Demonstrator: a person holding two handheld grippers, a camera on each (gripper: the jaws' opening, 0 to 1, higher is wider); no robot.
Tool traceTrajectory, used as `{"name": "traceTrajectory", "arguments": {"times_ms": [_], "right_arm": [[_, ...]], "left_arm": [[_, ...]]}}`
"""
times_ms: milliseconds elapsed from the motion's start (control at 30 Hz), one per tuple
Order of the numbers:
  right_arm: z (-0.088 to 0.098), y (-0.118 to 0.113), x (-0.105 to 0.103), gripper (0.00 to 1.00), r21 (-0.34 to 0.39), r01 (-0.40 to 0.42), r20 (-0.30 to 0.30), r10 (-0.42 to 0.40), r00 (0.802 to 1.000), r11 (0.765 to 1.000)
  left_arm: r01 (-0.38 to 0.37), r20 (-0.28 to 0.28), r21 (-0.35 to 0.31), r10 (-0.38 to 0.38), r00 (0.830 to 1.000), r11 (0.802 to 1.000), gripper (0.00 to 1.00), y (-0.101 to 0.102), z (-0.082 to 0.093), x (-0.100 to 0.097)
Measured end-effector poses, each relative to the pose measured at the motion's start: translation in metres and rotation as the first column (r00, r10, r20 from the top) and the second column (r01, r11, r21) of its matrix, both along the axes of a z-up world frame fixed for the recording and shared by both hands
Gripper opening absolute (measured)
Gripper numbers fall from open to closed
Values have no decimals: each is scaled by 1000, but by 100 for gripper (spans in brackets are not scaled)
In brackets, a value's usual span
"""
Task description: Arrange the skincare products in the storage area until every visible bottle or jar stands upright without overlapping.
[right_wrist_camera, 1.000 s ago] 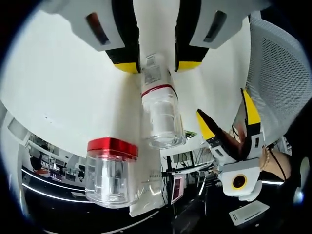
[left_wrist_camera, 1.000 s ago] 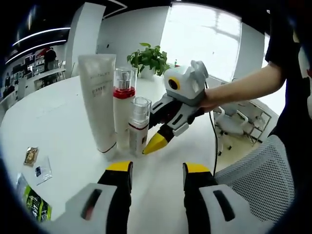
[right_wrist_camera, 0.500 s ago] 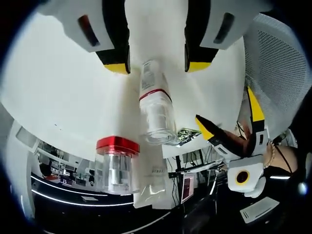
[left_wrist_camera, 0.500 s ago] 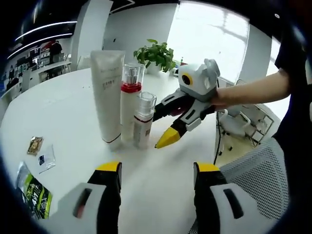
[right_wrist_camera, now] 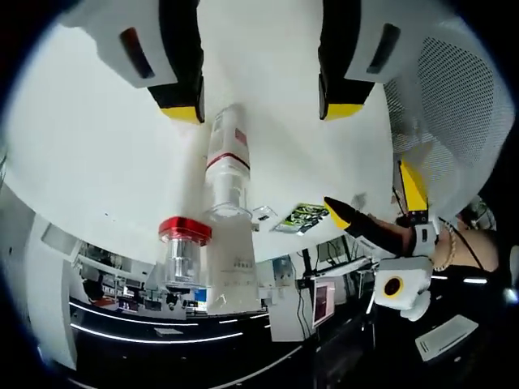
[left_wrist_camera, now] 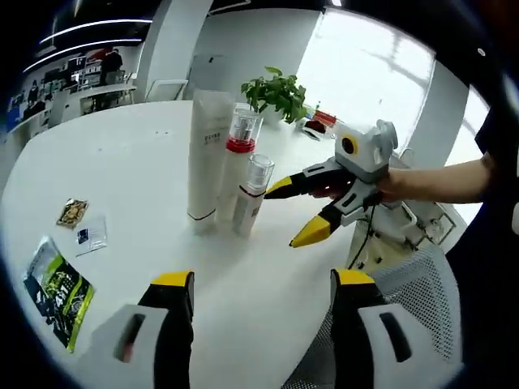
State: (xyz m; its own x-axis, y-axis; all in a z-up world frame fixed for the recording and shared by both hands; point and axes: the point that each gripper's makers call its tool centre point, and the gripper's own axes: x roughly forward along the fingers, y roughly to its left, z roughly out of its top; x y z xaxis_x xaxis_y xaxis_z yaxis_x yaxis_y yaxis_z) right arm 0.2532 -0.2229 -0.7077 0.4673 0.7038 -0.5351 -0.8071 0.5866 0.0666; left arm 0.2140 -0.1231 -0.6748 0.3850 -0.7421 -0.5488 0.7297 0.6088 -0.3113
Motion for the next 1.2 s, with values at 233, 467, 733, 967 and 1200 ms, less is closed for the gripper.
{"name": "traceTrajectory", "arguments": {"times_ms": [233,467,733,967,1200], "right_arm": [[2,0,-18,66,-7,53,-4,-53,999,999],[6,4,-37,71,8,108,-21,-108,994,994],[11,3,-45,75,20,175,-31,-174,984,984],[18,5,-54,77,27,219,-30,-218,976,975],[16,11,-60,77,21,225,-35,-224,974,974]], "left_arm": [[-21,-10,12,21,1000,1000,70,18,0,-10],[-53,-13,17,53,999,998,76,44,5,-17],[-104,-24,15,104,994,994,79,75,8,-20],[-130,-25,18,130,991,991,80,95,6,-23],[-139,-25,36,140,990,990,80,110,3,-32]]}}
